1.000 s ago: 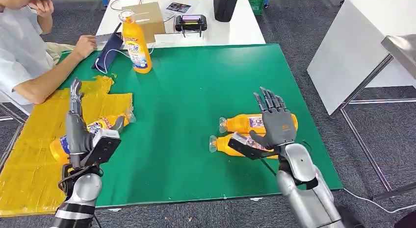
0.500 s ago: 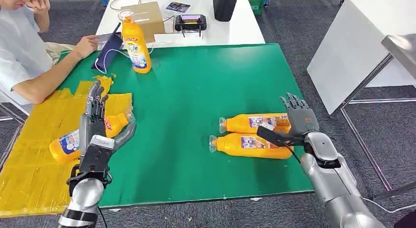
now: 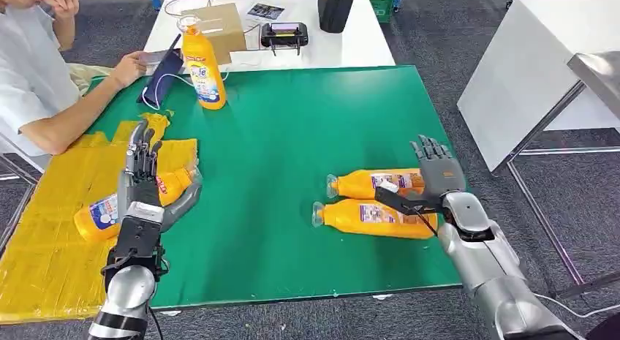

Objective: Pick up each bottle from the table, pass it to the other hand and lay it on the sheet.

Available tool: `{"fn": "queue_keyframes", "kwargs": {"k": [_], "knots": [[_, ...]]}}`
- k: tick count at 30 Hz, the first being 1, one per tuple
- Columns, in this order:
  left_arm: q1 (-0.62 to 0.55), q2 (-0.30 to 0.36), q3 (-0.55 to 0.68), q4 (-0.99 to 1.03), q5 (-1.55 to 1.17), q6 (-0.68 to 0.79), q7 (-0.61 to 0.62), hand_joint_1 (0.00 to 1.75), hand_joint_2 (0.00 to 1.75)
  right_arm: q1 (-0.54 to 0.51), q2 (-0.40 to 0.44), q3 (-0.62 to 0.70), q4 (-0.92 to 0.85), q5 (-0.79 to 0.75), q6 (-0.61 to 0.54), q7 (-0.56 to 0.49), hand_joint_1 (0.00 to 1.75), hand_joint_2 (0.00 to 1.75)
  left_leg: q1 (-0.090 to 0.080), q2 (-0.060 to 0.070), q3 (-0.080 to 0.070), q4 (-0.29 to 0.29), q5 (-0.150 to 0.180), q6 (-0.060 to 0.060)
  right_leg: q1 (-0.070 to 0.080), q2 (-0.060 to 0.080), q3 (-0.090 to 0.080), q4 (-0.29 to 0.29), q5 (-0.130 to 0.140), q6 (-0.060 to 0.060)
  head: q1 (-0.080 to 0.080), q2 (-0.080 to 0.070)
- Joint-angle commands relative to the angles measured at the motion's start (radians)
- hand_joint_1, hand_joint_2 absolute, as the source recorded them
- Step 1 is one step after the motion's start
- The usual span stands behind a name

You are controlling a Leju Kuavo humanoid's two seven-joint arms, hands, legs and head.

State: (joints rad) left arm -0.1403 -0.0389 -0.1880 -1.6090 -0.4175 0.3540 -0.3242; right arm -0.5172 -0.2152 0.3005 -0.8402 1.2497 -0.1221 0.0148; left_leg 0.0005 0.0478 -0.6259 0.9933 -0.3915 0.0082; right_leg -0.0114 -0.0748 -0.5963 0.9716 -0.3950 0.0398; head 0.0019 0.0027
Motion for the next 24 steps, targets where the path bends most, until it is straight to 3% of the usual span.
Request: {"fn": "queue_keyframes", "kwargs": {"k": [1,7,19,24], "knots": [[-0.029,0.01,-0.027,0.034,0.053,-0.008,-0.024,0.0,1.75,-0.089,0.038,0.114,0.296,-0.02,0.046,-0.08,0.0,1.75,0.001,-0.003,0.003,0.0,-0.001,-0.001,0.0,0.004,0.003,0.0,-0.001,-0.001,0.0,0.0],[-0.037,0.011,-0.051,0.055,0.098,-0.003,-0.055,0.0,1.75,-0.109,0.056,0.158,0.402,-0.064,0.088,-0.149,0.0,1.75,0.001,-0.002,0.004,-0.001,-0.001,-0.001,0.0,0.004,0.004,-0.001,-0.001,-0.001,0.0,0.0],[-0.038,0.011,-0.057,0.059,0.107,0.003,-0.061,0.0,1.75,-0.113,0.057,0.167,0.424,-0.074,0.101,-0.154,0.0,1.75,0.002,-0.004,0.009,-0.001,-0.001,-0.001,0.0,0.002,0.009,-0.002,-0.001,-0.001,0.0,0.0],[-0.055,0.008,-0.075,0.097,0.112,0.016,-0.057,0.0,1.75,-0.128,0.066,0.208,0.506,-0.027,0.128,0.054,0.0,1.75,0.002,-0.005,0.011,-0.002,-0.001,-0.001,0.0,0.002,0.011,-0.003,-0.001,-0.002,0.0,0.0]]}}
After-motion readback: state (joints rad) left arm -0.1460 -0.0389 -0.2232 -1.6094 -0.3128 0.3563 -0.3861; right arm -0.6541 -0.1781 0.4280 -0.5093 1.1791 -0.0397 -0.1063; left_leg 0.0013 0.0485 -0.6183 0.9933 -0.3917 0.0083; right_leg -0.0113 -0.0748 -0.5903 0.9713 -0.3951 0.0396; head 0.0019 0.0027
